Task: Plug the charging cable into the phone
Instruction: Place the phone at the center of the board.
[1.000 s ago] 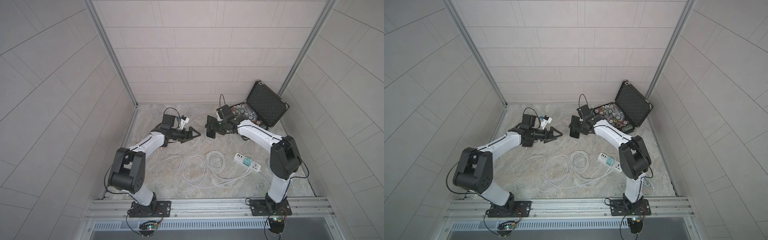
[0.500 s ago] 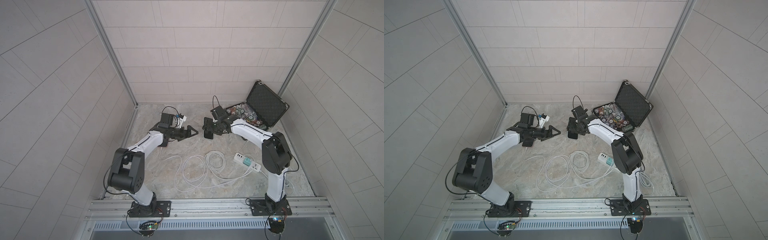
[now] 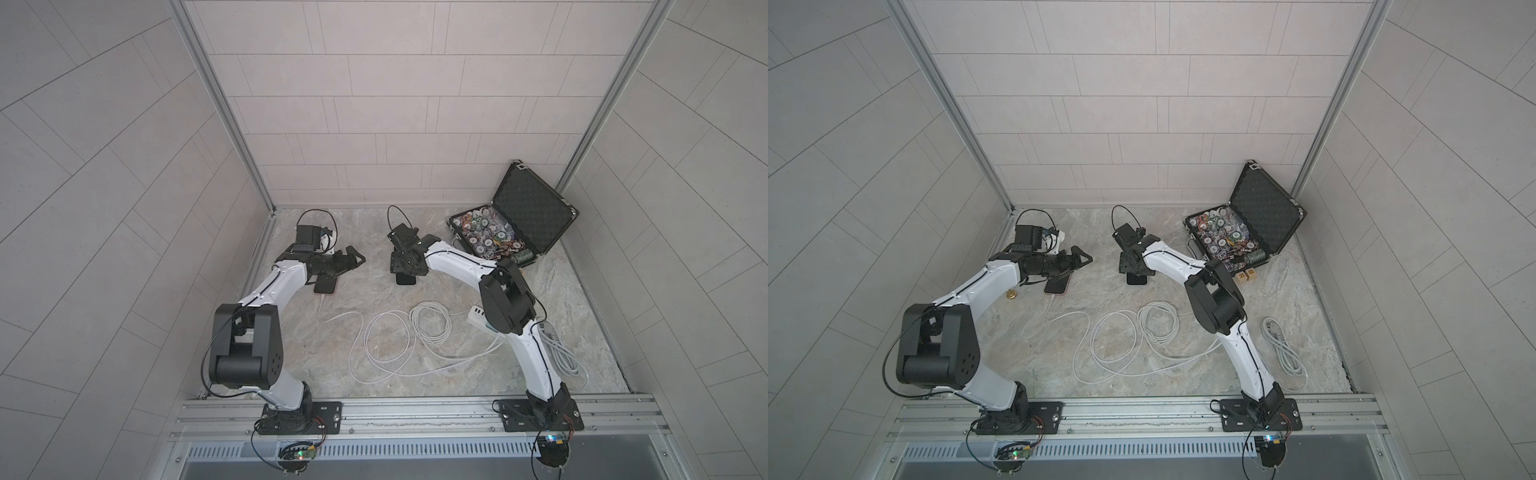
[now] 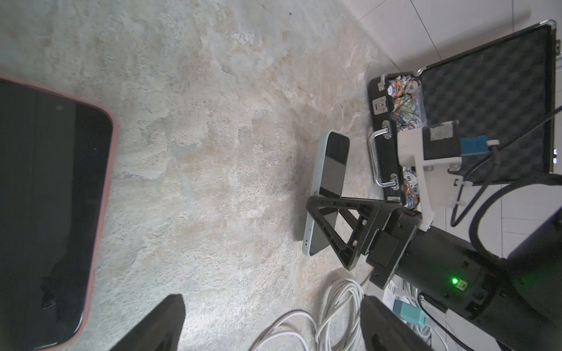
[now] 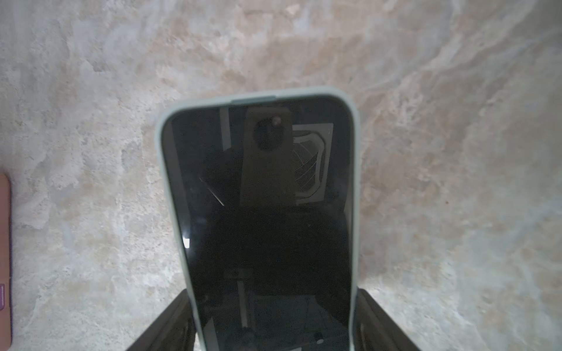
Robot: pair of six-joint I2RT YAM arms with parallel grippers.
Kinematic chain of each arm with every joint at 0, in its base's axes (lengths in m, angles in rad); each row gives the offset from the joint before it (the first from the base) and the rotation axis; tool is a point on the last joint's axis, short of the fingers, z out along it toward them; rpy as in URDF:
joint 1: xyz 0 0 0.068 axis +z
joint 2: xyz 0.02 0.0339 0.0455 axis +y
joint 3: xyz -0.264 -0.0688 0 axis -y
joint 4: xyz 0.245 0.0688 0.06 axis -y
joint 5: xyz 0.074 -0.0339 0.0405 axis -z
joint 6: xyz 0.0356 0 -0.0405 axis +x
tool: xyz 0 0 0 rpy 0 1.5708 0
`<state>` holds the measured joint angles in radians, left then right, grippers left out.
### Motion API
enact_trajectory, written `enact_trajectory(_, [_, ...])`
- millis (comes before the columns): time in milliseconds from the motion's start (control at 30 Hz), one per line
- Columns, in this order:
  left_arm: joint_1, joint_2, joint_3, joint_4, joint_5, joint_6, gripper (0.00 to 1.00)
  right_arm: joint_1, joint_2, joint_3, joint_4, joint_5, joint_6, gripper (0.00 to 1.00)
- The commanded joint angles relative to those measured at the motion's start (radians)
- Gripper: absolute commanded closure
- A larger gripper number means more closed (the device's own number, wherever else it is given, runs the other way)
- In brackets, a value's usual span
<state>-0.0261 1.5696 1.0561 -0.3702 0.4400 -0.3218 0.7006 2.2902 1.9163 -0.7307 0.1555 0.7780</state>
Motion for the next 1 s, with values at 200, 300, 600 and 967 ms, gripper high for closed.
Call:
enact_trajectory(200, [0.023, -0.017, 0.018, -0.036, -0.004, 0.002, 0.07, 0.000, 0.077, 0.131, -0.029, 0.080, -0.033, 0.26])
enact_trajectory(300, [0.024, -0.019, 0.018, -0.036, -0.001, 0.000, 0.07, 0.001, 0.097, 0.142, -0.049, 0.103, -0.045, 0.25])
enact_trajectory(600, [0.027, -0.010, 0.015, -0.033, 0.009, -0.009, 0.07, 0.000, 0.121, 0.165, -0.083, 0.148, -0.080, 0.00])
enact_trajectory(967, [0.022, -0.042, 0.032, -0.045, -0.010, 0.020, 0.05, -0.012, -0.055, 0.178, -0.168, 0.247, -0.054, 0.00])
